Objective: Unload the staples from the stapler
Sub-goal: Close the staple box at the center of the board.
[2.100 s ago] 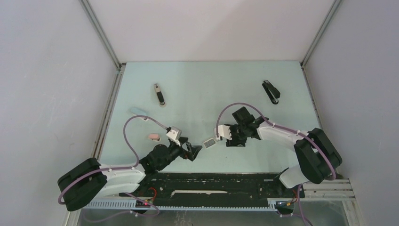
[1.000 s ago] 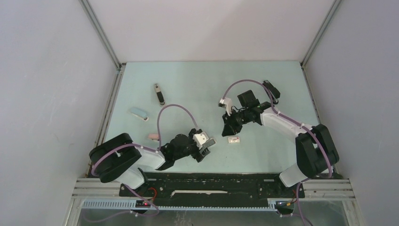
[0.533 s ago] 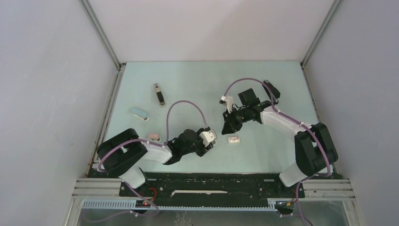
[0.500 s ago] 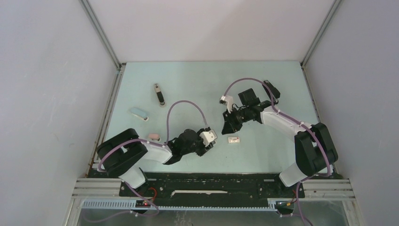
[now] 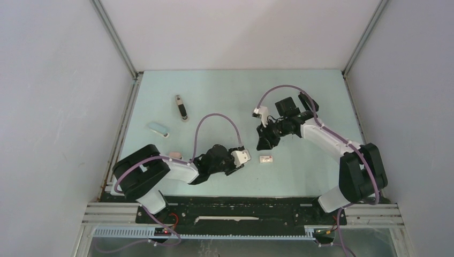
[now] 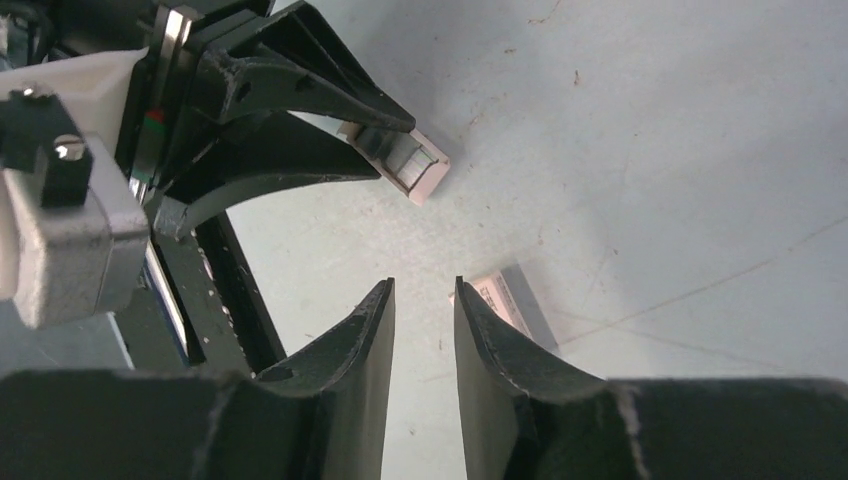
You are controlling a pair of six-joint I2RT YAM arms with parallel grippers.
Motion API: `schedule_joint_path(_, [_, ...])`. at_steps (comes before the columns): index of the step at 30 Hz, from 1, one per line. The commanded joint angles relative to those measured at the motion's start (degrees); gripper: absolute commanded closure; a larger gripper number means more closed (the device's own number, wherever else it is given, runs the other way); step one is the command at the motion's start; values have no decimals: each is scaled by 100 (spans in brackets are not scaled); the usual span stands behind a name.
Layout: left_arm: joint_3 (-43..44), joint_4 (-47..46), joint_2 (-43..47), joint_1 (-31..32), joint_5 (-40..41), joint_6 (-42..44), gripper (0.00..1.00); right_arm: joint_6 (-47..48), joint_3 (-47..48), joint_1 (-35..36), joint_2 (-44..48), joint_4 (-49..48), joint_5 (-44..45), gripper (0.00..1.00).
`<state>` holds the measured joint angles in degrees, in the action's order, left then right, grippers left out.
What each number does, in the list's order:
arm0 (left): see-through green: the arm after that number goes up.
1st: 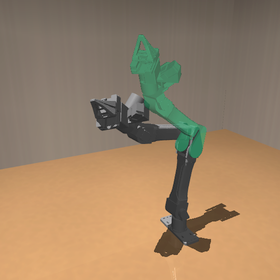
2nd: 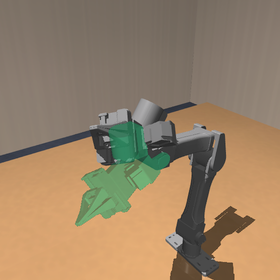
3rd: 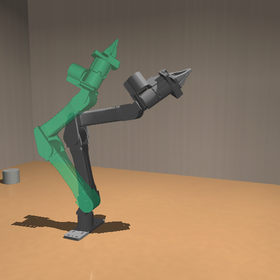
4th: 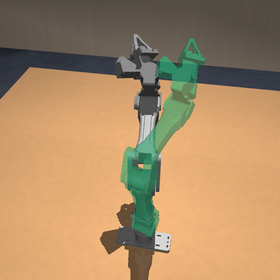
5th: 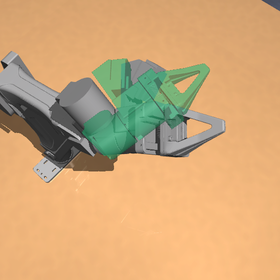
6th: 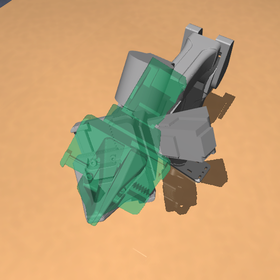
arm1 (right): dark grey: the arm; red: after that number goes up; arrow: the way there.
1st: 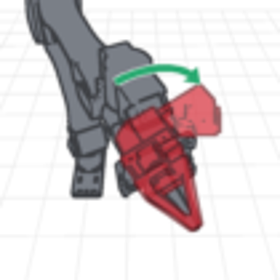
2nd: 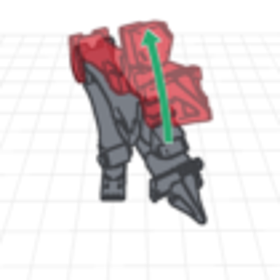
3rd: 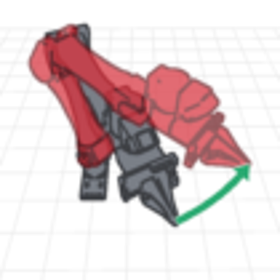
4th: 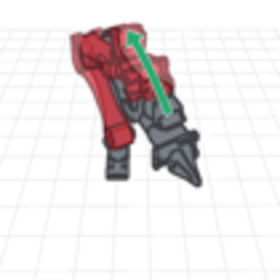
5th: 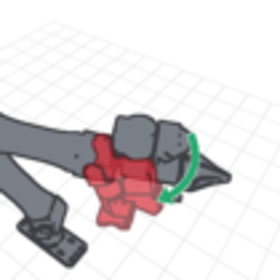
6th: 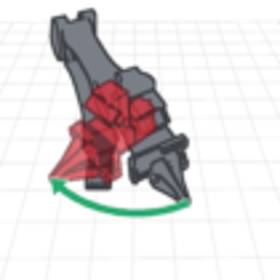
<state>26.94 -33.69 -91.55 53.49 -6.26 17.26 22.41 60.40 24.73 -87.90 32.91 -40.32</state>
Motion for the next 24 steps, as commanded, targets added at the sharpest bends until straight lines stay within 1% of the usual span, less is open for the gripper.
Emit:
schedule_joint_path(1, [-48,472,47,22,-386,513,57,916,197,-36,667,404,210,62])
schedule_joint_path(6, [-33,586,76,28,-684,743,57,1386,-219,-58,1525,158,33,51])
schedule_joint_path(9, [-44,602,92,39,-828,817,56,1728,-468,-110,2065,1,-208,48])
schedule_joint_path(13, [-49,605,85,55,-907,880,54,2527,-916,-349,2808,-152,-708,42])
schedule_joint_path(14, [-45,603,85,60,-898,884,53,2889,-1077,-430,2975,-154,-948,38])
schedule_joint_path(15, [-52,569,80,56,-865,880,52,3242,-1245,-520,3108,-166,-1138,30])
schedule_joint_path(17, [-121,404,99,56,-702,814,46,3902,-1615,-679,3175,-81,-1491,9])
schedule_joint_path(18, [-178,236,135,51,-641,767,44,4298,-1683,-735,3113,97,-1551,1])
schedule_joint_path(19, [-244,113,185,55,-580,718,41,4668,-1699,-769,3035,301,-1591,1])
schedule_joint_path(24, [-404,-27,418,49,-354,599,34,5286,-1698,-813,2808,677,-1708,0])
